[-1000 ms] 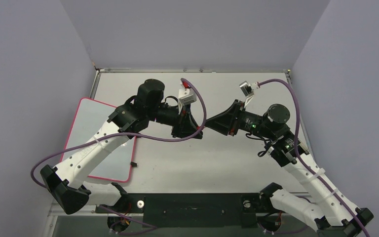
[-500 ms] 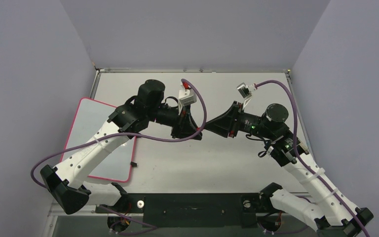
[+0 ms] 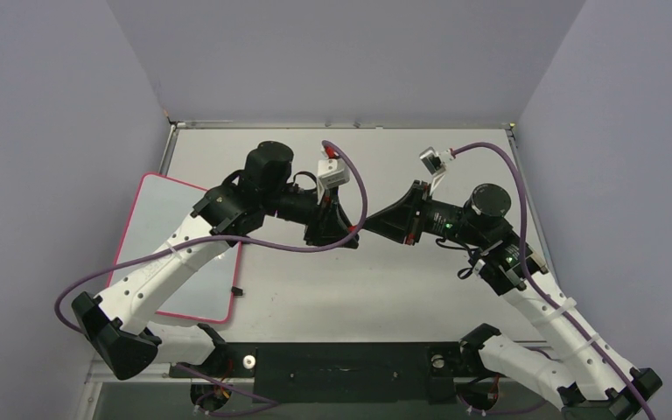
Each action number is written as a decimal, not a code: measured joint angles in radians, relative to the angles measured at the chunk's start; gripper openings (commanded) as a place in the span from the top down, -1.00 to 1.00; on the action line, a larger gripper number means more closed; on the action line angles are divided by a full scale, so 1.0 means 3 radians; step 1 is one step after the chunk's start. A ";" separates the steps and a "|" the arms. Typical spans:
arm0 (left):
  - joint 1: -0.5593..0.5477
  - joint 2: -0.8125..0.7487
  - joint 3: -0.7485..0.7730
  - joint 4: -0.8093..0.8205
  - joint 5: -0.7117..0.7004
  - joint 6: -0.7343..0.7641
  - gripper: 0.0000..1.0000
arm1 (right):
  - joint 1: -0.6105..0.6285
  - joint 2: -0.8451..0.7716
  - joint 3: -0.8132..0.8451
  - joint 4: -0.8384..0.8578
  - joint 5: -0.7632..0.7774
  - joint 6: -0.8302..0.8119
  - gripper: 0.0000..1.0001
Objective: Write a sentence on the whiteboard
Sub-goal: Open the pen cap from the whiteboard marker.
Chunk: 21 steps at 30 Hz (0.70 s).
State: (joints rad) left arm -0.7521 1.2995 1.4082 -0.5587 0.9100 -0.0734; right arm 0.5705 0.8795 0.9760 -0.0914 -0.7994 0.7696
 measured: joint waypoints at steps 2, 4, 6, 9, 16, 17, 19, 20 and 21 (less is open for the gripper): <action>-0.0001 0.0000 0.0000 0.0010 -0.0058 0.0014 0.37 | 0.0001 -0.0003 -0.0003 -0.0001 0.0022 0.0001 1.00; -0.0008 -0.0005 -0.0001 0.0020 -0.0161 -0.0008 0.72 | 0.0001 -0.0003 -0.0010 -0.0004 0.0042 0.0003 1.00; -0.0019 -0.0020 -0.0004 0.0033 -0.0252 -0.0031 0.96 | 0.0001 -0.0003 -0.0013 -0.0005 0.0084 -0.0001 1.00; -0.0050 -0.0069 -0.0011 0.0058 -0.0338 0.0027 1.00 | -0.0001 -0.0001 -0.0014 0.0000 0.0109 0.0047 1.00; -0.0150 -0.0229 -0.0134 0.0149 -0.0740 0.0079 1.00 | -0.0034 0.0043 -0.0013 0.0015 0.0121 0.0196 1.00; -0.0177 -0.0249 -0.0155 0.0161 -0.0830 0.0102 1.00 | -0.0048 0.0057 -0.0013 0.0011 0.0120 0.0210 1.00; -0.0290 -0.0308 -0.0243 0.0249 -0.1143 0.0209 1.00 | -0.0100 0.0080 -0.0013 -0.0018 0.0100 0.0258 1.00; -0.0360 -0.0337 -0.0305 0.0313 -0.1314 0.0284 1.00 | -0.0141 0.0089 -0.0013 -0.0055 0.0079 0.0284 1.00; -0.0437 -0.0362 -0.0374 0.0389 -0.1504 0.0361 1.00 | -0.0189 0.0097 -0.0013 -0.0099 0.0042 0.0308 1.00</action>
State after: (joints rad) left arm -0.8833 1.1908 1.2961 -0.4419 0.4587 0.0349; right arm 0.5137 0.9085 0.9722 -0.1211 -0.7868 0.8619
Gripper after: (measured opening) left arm 0.117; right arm 0.098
